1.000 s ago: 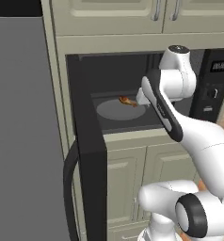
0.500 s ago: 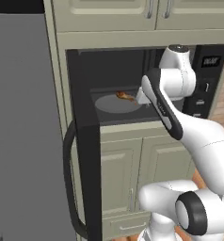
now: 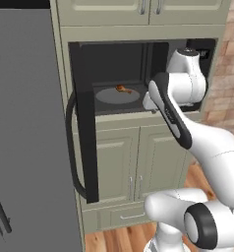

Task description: Close the microwave door.

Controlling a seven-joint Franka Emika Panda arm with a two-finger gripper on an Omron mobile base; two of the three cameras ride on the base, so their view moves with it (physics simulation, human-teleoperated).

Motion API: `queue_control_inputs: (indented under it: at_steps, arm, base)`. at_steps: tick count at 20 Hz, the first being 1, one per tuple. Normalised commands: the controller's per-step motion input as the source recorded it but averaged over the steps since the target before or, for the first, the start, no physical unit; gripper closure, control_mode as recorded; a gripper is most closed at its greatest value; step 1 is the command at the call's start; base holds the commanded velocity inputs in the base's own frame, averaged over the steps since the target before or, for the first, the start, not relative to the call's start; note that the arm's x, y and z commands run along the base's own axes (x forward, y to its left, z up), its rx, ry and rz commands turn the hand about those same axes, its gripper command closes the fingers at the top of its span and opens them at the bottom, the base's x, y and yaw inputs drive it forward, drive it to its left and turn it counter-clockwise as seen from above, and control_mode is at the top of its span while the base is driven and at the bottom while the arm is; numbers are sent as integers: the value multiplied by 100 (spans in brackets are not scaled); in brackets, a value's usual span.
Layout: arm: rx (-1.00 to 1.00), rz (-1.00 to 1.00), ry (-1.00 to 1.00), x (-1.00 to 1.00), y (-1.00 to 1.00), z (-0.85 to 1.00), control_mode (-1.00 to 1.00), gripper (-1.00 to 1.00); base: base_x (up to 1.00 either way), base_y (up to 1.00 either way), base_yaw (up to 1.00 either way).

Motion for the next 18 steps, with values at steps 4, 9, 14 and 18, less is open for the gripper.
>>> queue_control_inputs:
  at_steps: [4, 9, 14, 18]
  arm:
    - [0, 0, 0, 0, 0, 0, -100, -100]
    - [0, 0, -11, -28, 2, 10, -100, -100]
    - [-2, -4, -60, -99, 35, 75, -100, -100]
    - [-4, -8, -60, -100, 48, 82, -100, -100]
  base:
    - [-3, 2, 0]
    - [0, 0, 0]
    - [0, 0, 0]
    - [0, 0, 0]
